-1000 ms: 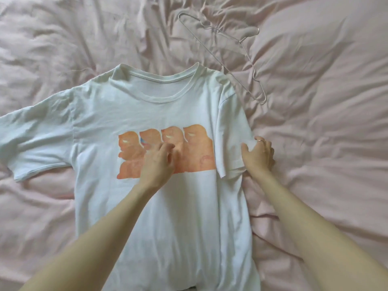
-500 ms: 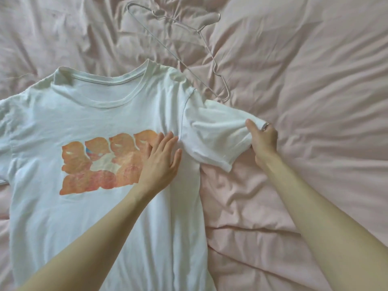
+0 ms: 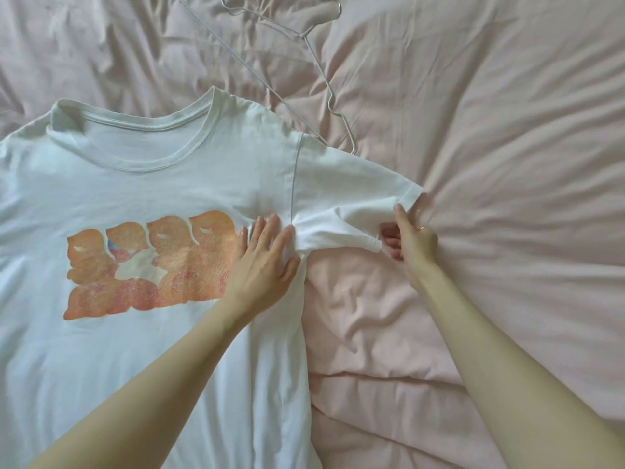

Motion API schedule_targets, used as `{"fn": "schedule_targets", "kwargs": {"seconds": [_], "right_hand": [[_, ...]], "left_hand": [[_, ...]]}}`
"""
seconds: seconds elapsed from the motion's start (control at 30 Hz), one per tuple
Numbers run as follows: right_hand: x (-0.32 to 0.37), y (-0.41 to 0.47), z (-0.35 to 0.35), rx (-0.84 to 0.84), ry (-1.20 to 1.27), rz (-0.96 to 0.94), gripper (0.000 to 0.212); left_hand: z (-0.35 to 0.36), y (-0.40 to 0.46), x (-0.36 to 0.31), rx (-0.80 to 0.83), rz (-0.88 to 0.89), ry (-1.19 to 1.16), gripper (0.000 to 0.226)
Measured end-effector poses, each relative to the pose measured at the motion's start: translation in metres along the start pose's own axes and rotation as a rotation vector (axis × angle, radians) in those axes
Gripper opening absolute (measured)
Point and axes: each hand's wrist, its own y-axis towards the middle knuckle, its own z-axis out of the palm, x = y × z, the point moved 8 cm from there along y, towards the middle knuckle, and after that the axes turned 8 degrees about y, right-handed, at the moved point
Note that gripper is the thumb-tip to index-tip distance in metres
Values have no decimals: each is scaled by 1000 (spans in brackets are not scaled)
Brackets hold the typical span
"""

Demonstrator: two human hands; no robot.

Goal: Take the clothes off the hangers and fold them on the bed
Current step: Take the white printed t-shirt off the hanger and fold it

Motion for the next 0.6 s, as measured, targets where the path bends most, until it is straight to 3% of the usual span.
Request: {"fn": "schedule_targets", "kwargs": {"seconds": [0.13,0.37,0.47,0.6], "right_hand": [[-18,-10,17,162,-112,155,23],[-16,-28,40,244,37,315,11],[-7,-22,33,158,81,174,9],[11,-11,3,-25,-129,-64,24]], "left_hand": [[1,-2,-7,5,-19,-42,70],[6,-11,-20,42,-1,-92,76],[5,-12,-26,67,-7,-183,74],[-4,-12,-37,32,26,-277,68]]}}
